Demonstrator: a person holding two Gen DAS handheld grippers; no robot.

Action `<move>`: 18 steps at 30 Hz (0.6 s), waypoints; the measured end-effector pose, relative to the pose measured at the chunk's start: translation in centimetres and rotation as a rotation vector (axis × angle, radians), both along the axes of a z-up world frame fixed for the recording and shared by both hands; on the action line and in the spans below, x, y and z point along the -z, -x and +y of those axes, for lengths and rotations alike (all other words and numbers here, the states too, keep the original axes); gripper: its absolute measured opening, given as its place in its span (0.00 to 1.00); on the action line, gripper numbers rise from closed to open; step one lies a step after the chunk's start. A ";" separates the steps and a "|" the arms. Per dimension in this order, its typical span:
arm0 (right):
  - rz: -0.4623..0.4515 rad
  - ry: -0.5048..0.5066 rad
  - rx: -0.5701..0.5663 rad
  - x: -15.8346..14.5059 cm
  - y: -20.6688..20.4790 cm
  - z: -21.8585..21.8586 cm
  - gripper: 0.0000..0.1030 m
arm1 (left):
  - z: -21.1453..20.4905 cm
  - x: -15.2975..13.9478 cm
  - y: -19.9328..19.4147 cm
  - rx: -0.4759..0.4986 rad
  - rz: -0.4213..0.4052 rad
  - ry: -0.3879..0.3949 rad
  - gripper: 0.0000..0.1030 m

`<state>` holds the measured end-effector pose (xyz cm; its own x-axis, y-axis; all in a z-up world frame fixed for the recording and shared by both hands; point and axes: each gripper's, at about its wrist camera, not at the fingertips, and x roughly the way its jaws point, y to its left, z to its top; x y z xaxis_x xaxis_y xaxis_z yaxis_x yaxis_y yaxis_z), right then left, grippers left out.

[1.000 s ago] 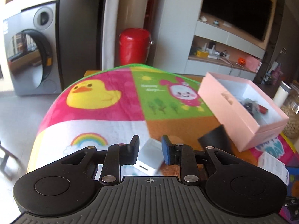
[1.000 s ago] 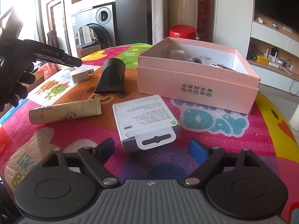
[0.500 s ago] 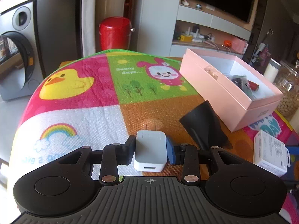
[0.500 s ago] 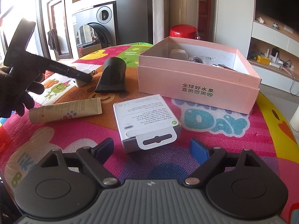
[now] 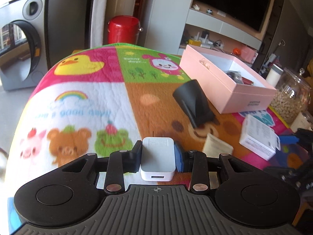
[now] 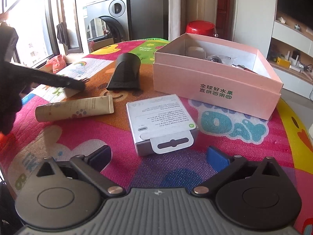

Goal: Organize rigid objects
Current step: 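Grasp the white cube charger with the left gripper while the right reaches the white packaged box, then carry the charger and packaged box into the pink box and open both grippers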

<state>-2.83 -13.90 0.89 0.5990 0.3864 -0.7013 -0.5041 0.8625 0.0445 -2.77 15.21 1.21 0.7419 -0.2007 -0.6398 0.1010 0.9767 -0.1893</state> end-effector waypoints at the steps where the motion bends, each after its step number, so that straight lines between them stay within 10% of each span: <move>1: -0.002 0.004 -0.006 -0.1 0.0 0.1 0.96 | 0.0 0.0 0.5 0.001 0.000 0.002 0.37; 12: -0.028 0.064 -0.003 -1.7 -3.7 1.8 0.89 | -0.4 -0.1 1.3 -0.025 -0.006 0.017 0.36; 18: 0.010 0.060 -0.035 -2.7 -2.4 1.8 0.66 | -1.3 -0.8 2.9 0.011 0.002 -0.025 0.36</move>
